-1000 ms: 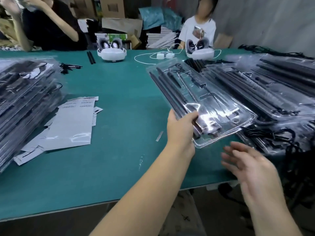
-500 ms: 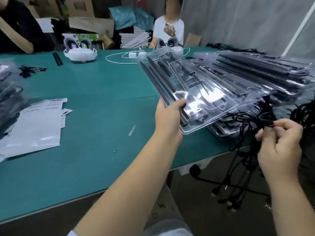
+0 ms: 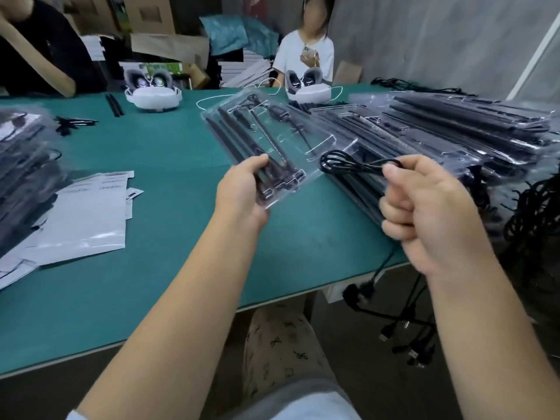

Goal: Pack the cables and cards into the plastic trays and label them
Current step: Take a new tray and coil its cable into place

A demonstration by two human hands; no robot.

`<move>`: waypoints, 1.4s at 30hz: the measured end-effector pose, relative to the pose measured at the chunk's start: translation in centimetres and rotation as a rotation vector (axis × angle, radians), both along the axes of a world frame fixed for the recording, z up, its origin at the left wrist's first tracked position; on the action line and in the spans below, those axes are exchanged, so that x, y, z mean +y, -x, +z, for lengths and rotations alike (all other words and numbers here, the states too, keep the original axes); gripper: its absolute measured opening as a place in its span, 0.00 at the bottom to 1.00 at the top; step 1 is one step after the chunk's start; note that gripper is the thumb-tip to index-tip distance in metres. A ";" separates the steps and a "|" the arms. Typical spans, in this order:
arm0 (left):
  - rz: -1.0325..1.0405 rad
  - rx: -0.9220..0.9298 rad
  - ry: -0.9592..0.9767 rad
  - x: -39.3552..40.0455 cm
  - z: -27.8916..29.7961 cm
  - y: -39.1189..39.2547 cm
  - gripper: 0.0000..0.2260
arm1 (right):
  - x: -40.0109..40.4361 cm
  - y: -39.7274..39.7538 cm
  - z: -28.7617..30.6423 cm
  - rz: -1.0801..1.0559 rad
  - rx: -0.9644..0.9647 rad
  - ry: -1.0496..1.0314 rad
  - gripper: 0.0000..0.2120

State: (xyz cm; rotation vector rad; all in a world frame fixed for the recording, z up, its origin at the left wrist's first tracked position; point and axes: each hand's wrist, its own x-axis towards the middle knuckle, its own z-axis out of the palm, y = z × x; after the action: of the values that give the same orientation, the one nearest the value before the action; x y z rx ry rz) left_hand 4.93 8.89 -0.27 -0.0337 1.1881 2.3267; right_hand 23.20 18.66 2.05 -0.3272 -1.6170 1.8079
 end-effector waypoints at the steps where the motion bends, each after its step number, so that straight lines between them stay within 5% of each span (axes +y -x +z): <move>1: 0.013 0.007 0.020 -1.2 -0.1 0.9 0.03 | -0.4 1.1 0.2 0.036 0.018 0.070 0.11; 4: 0.035 0.072 0.134 -5.2 -0.9 3.8 0.06 | -1.5 5.1 0.2 0.118 0.057 0.232 0.12; 7: -0.001 0.138 0.273 -8.9 -1.9 5.6 0.05 | -3.0 9.3 -0.7 0.082 0.011 0.117 0.17; 9: 0.002 0.190 0.331 -10.9 -2.5 6.5 0.05 | -4.2 11.5 -1.5 0.020 0.007 -0.125 0.18; 12: 0.010 0.285 0.419 -12.8 -3.3 7.9 0.07 | -5.1 14.3 -2.9 -0.122 -0.001 -0.790 0.17; 15: 0.031 0.328 0.497 -13.5 -4.3 9.7 0.06 | -5.6 16.7 -3.9 -0.055 0.040 -1.272 0.13; 17: 0.050 0.371 0.644 -13.5 -5.2 10.7 0.24 | -5.7 18.0 -4.8 0.020 0.029 -1.376 0.12; 19: 0.083 0.456 0.860 -13.6 -6.1 11.3 0.38 | -5.4 18.7 -6.6 0.011 -0.017 -1.340 0.12; 21: 0.097 0.574 0.940 -13.6 -6.6 11.4 0.40 | -4.9 18.8 -8.1 -0.001 -0.107 -1.178 0.16; 24: 0.086 0.766 1.055 -13.5 -6.6 11.4 0.35 | -3.9 19.0 -9.1 0.065 -0.293 -0.878 0.11; 28: 0.114 1.083 1.251 -13.4 -5.0 10.6 0.21 | -2.4 19.6 -9.9 -0.023 -0.504 -0.787 0.10; 31: -0.210 1.283 1.216 -13.1 -4.8 8.7 0.20 | -2.2 19.1 -10.0 -0.160 -0.464 -0.653 0.08; 34: -0.368 1.494 1.371 -12.6 -6.2 7.2 0.27 | -2.6 18.8 -10.0 -0.059 -0.459 -0.712 0.08; 42: -0.291 1.449 1.385 -12.8 -7.9 6.8 0.25 | -2.8 17.9 -9.5 0.187 -0.352 -0.718 0.09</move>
State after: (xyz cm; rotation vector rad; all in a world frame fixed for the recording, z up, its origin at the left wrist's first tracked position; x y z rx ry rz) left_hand -1.87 -3.91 -8.19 1.3355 2.8551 0.5642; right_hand 5.33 15.83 -7.47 -0.1659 -2.4833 1.2092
